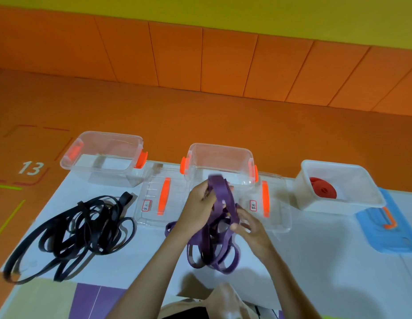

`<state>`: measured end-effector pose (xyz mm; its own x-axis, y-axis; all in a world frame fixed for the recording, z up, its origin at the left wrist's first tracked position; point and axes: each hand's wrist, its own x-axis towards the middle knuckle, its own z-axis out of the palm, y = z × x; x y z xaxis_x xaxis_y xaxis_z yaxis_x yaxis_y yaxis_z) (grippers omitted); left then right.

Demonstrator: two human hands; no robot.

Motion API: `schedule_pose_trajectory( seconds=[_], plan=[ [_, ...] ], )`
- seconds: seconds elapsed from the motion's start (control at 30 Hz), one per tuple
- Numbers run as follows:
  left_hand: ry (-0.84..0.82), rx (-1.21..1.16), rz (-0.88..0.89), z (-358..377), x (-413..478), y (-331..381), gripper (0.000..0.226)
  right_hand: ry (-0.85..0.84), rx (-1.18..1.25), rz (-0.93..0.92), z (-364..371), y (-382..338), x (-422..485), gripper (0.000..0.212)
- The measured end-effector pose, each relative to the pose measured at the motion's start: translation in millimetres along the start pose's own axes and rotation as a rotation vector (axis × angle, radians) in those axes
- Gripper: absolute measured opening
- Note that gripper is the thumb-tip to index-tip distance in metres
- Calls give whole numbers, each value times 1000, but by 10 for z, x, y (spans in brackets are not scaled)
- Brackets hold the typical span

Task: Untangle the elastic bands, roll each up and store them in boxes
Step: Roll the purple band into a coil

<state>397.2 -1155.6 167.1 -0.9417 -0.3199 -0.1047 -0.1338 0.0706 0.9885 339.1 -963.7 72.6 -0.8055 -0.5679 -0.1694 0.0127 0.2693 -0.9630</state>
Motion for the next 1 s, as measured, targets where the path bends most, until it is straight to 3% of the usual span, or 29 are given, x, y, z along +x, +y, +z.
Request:
schedule_pose_trajectory(
  seconds=[0.07,0.13,0.27,0.43,0.57,0.77,1.0],
  plan=[
    [27,-22,-26,32,10,92,22,-3,-204,-4,29,146,48,35],
    [81,-114,-54,30,36,177,25,108,-400,-12,17,263,125,18],
    [140,-209,-36,-86,84,332,22,328,-532,45,-71,308,186,13],
    [201,-195,-1,-198,75,386,22,414,-402,27,-194,74,219,24],
    [244,-213,20,-311,72,419,19,547,-348,-90,-297,-155,212,33],
    [341,-272,16,-425,49,448,21,531,-275,-296,-277,-524,193,19],
    [381,-310,83,-482,22,501,20,588,-56,-477,-172,-1054,147,19]
  ],
)
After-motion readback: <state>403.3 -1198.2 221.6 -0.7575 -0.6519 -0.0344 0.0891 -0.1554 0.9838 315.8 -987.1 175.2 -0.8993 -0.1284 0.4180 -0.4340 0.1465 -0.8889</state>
